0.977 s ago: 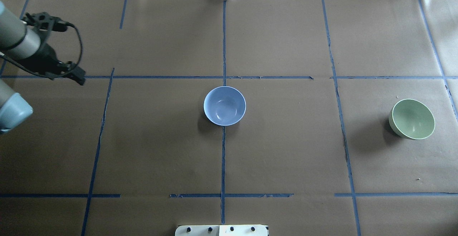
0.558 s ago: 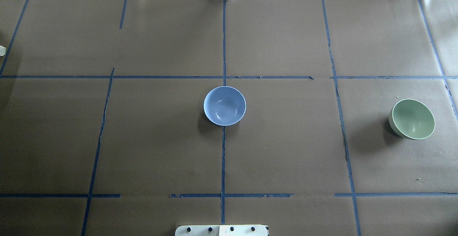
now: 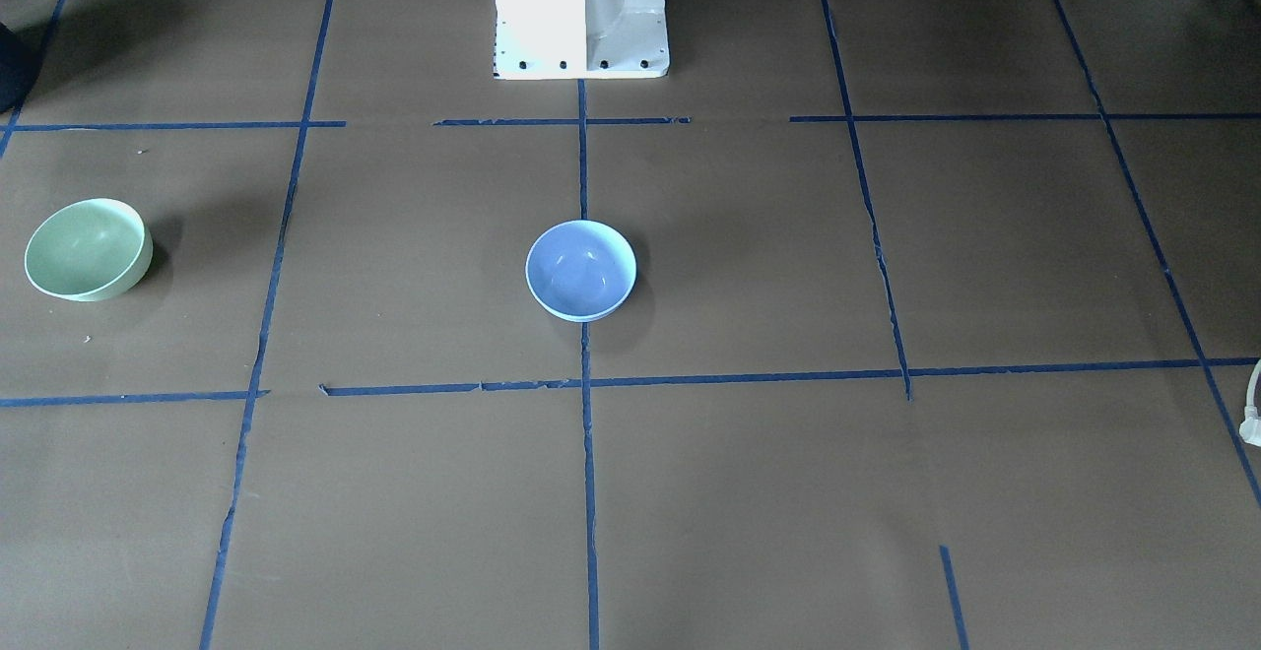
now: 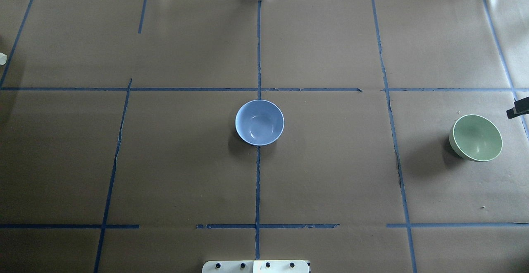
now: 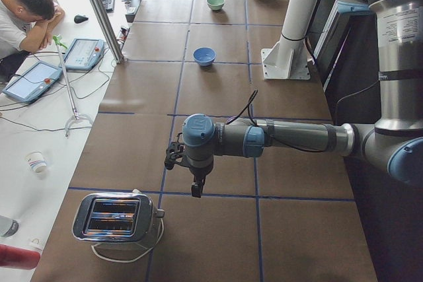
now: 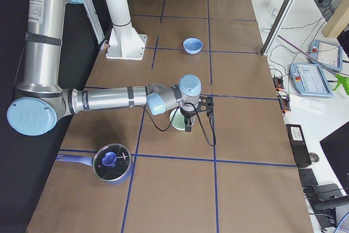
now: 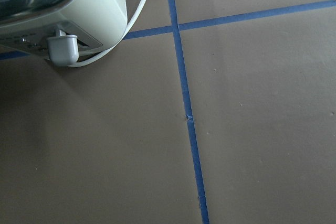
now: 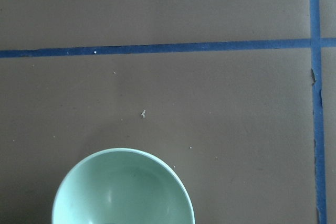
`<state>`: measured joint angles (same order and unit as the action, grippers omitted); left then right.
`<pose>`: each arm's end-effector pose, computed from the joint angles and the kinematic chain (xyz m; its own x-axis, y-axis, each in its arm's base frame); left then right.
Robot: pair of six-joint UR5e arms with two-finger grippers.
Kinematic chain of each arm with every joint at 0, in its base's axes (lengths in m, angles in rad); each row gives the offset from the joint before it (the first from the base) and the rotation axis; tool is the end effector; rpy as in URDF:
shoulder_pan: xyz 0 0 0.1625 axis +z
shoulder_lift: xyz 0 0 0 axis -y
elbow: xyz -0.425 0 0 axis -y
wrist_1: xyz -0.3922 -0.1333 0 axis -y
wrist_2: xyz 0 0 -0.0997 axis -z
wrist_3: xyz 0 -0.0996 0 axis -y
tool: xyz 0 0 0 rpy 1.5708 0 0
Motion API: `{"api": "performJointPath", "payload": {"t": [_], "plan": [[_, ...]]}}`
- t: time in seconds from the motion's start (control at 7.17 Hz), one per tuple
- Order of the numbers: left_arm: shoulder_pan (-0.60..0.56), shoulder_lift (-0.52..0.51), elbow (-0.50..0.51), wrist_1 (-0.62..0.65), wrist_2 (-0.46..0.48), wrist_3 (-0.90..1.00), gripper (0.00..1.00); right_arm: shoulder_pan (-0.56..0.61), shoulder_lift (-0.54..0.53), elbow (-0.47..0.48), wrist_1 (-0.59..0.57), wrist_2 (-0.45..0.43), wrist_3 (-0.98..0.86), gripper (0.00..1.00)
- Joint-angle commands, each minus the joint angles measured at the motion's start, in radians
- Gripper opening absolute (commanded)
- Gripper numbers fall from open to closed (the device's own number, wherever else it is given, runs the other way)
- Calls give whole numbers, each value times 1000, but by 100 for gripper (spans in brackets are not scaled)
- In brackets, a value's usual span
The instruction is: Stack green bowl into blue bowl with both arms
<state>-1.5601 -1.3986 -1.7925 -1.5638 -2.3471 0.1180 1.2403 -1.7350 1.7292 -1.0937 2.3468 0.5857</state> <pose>-0.0590 -0.4222 0.6286 0.7069 0.1548 -0.6901 -0.0946 0.9877 0.1246 -0.0839 -0.4404 0.6021 0.6364 0.0222 0.7710 -0.0752 0.9966 0.0334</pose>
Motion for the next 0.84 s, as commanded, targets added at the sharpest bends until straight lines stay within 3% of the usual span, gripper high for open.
{"api": "performJointPath", "payload": {"t": [0.0, 0.28, 0.56, 0.7], "plan": [[-1, 1, -5, -1, 0, 0, 100, -111, -6, -202, 405, -46, 208, 99], [-1, 0, -5, -1, -1, -6, 100, -162, -15, -226, 433, -63, 223, 89], [-1, -2, -7, -2, -1, -20, 100, -167, -20, -223, 437, -58, 212, 7], [-1, -2, -13, -2, -1, -26, 100, -165, -23, -221, 457, -54, 212, 0]]}}
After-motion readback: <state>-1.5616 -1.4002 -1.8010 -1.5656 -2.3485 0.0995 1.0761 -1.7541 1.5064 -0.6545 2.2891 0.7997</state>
